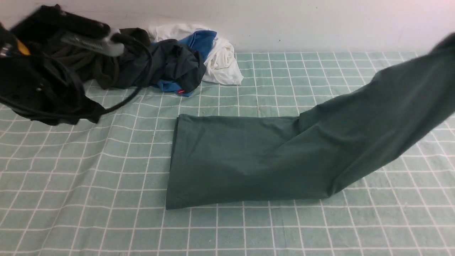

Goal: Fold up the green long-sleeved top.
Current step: Use the right arm to drag the right edge of the fabric to the left and folds it over the left edge

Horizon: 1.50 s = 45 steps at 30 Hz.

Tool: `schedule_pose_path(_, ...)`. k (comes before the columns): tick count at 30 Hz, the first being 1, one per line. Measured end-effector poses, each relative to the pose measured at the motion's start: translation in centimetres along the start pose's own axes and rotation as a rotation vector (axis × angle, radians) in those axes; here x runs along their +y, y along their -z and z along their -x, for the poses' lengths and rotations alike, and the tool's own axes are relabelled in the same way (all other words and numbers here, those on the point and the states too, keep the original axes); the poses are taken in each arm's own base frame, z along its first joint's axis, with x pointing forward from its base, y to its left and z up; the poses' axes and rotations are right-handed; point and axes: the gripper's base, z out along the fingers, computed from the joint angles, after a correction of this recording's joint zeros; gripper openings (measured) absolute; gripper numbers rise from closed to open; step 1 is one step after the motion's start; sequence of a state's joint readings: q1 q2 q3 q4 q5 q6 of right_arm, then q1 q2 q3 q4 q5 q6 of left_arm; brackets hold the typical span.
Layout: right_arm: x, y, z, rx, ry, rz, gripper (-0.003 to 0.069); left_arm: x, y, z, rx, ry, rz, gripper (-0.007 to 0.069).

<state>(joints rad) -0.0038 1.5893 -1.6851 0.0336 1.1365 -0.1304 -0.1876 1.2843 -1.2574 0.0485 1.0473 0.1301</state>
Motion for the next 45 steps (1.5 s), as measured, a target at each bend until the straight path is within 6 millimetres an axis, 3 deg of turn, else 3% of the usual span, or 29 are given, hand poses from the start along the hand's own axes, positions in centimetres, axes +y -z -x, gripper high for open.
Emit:
schedule_pose_path(3,6.9,0.4,1.1,-0.032,0.143,0.155,0.0018,0.0,2.9,-0.9,-0.052,0.004,0.009,-0.0003)
schedule_pose_path(4,7.4,0.2,1.2,-0.031,0.152,0.165,0.0018,0.0,3.2,-1.1,-0.057,0.004,0.01,-0.0003)
schedule_pose_path(5,12.0,-0.3,1.1,-0.042,0.24,0.25,0.0018,-0.1,4.7,-1.8,-0.075,0.006,0.013,-0.0003)
schedule_pose_path(6,13.8,-0.8,1.0,-0.051,0.272,0.281,0.0018,-0.1,5.2,-2.0,-0.08,0.007,0.014,-0.0003)
schedule_pose_path(7,14.3,-1.1,1.0,-0.046,0.279,0.287,0.0018,-0.1,5.3,-2.1,-0.081,0.007,0.014,-0.0003)
schedule_pose_path(9,19.8,-3.3,0.1,-0.052,0.351,0.366,0.0018,-0.2,6.8,-3.0,-0.097,0.009,0.017,-0.0003)
schedule_pose_path(10,19.8,-3.3,0.1,-0.052,0.351,0.366,0.0018,-0.2,6.8,-3.0,-0.096,0.009,0.017,-0.0003)
schedule_pose_path(13,26.2,-7.2,-1.6,-0.065,0.381,0.442,0.0018,-0.2,8.4,-4.0,-0.118,0.012,0.02,-0.0003)
schedule_pose_path(15,27.8,-8.8,-2.3,-0.071,0.377,0.457,0.002,-0.3,8.8,-4.2,-0.125,0.013,0.019,-0.0003)
schedule_pose_path(17,30.8,-11.6,-3.8,-0.072,0.356,0.501,0.0066,-0.4,9.4,-4.8,-0.123,0.014,0.017,-0.0003)
schedule_pose_path(20,32.0,-12.4,-4.4,-0.071,0.325,0.545,0.0192,-0.4,9.4,-5.0,-0.109,0.014,0.015,-0.0003)
schedule_pose_path(23,31.9,-11.6,-4.1,-0.085,0.34,0.561,0.0358,-0.4,9.3,-5.1,-0.102,0.014,0.014,-0.0003)
schedule_pose_path(24,31.8,-11.5,-4.1,-0.082,0.342,0.56,0.0368,-0.4,9.3,-5.1,-0.102,0.014,0.014,-0.0003)
schedule_pose_path(25,30.9,-10.6,-3.6,-0.085,0.371,0.543,0.0451,-0.4,9.2,-5.1,-0.099,0.014,0.014,-0.0003)
schedule_pose_path(26,30.8,-10.5,-3.5,-0.084,0.373,0.54,0.0451,-0.4,9.2,-5.1,-0.099,0.014,0.014,-0.0003)
schedule_pose_path(28,28.8,-10.0,-2.9,-0.055,0.395,0.479,0.0521,-0.5,8.5,-5.4,-0.079,0.012,0.012,-0.0003)
schedule_pose_path(30,28.1,-10.3,-2.9,-0.032,0.395,0.448,0.053,-0.5,8.1,-5.6,-0.07,0.012,0.01,-0.0003)
schedule_pose_path(32,26.6,-12.3,-3.6,0.054,0.404,0.358,0.0532,-0.7,6.6,-6.1,-0.052,0.009,0.007,-0.0003)
schedule_pose_path(38,27.0,-18.9,-8.4,0.259,0.433,0.274,0.0503,-1.0,3.7,-7.2,-0.032,0.004,0.002,-0.0003)
schedule_pose_path(41,27.3,-19.9,-9.1,0.276,0.436,0.273,0.0498,-1.1,2.6,-7.6,-0.032,0.005,-0.003,-0.0003)
schedule_pose_path(43,27.3,-19.7,-8.9,0.268,0.435,0.275,0.0496,-1.2,2.4,-7.7,-0.044,0.008,-0.008,-0.0003)
schedule_pose_path(45,27.0,-18.1,-7.9,0.228,0.441,0.283,0.0496,-1.5,2.3,-8.3,-0.087,0.022,-0.023,-0.0003)
